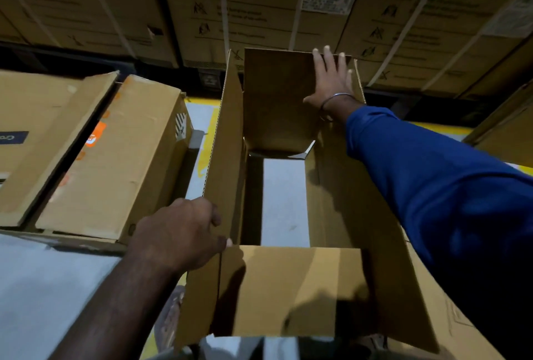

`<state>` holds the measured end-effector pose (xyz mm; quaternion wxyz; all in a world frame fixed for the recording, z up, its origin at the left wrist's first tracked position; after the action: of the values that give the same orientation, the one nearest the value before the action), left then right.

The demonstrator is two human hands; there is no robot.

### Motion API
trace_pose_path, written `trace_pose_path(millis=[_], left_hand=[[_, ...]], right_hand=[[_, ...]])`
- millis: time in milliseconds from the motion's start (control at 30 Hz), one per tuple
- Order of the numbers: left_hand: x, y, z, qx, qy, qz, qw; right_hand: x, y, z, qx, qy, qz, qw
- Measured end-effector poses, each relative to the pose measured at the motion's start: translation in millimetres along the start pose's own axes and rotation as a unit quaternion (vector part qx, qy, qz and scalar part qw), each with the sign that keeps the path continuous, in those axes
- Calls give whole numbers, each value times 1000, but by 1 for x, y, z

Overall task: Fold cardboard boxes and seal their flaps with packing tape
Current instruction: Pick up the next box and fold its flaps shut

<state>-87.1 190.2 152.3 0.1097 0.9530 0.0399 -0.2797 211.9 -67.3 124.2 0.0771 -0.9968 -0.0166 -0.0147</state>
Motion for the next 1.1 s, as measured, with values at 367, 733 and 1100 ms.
trace_pose_path(millis=[367,733,1100], left_hand=[[10,-4,3,-6,-7,-7,1000],[-17,47,10,80,80,65,991],[-18,79,59,-6,112,128,985]], right_hand=[[-77,27,82,-94,-41,-112,988],[-81,26,86,-16,-196,-57,979],[-204,47,-63,113,33,-89,989]])
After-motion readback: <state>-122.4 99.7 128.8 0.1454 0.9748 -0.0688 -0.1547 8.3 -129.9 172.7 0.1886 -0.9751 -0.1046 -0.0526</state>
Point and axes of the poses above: each hand's wrist, its own x-axis towards the middle knuckle, its own z-axis out of the palm, y = z × x, the point moved 3 cm from there along x, towards the middle knuckle, and after that the axes turned 1 degree about y, right-handed, at the moved point
